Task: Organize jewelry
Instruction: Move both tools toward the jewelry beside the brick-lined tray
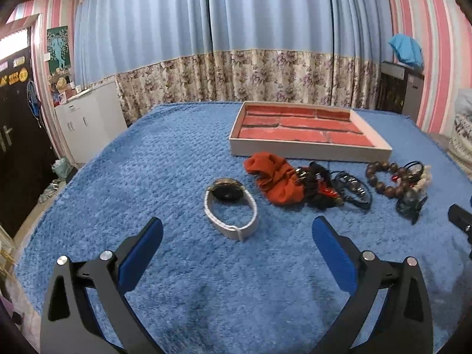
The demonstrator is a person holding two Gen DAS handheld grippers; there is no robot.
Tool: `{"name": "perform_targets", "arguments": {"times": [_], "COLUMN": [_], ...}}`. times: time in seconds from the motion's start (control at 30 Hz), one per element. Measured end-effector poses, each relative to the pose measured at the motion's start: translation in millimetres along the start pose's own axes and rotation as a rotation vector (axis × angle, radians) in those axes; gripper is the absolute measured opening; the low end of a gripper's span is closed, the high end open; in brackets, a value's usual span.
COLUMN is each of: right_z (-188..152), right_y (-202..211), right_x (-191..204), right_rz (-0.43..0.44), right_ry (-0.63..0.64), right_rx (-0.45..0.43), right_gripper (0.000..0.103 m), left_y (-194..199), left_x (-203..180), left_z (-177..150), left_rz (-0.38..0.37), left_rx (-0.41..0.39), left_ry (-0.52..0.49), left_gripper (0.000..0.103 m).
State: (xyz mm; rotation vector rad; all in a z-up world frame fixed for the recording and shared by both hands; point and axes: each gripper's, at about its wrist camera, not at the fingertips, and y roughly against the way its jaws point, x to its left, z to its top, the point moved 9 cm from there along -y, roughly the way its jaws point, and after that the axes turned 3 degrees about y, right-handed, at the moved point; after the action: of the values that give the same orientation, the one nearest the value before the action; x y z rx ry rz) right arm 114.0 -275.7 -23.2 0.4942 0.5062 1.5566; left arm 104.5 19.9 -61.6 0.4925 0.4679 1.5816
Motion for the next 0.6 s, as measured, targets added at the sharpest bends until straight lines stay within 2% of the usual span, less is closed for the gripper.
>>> {"name": "perform_targets", "arguments": {"times": [0.23, 0.6], "right_z": [1.4, 5.7], "right_y": [-11.8, -45.5], "right_x": [0.5, 1.2], "right_rz": [-0.003, -0.005], "right_ry": [0.002, 0.009], "right_rx": [0.026, 0.108], "right_gripper": [0.092, 0.091], "left_y": [-9.4, -45.0], "left_x": [9.3, 18.0], "left_z": [2.9, -4.0], "left_rz": [0.005, 0.01], "left_rx": [0.022, 0.128], "left_ry": [0.018, 0.018], "left_gripper": [0.099, 0.098]}}
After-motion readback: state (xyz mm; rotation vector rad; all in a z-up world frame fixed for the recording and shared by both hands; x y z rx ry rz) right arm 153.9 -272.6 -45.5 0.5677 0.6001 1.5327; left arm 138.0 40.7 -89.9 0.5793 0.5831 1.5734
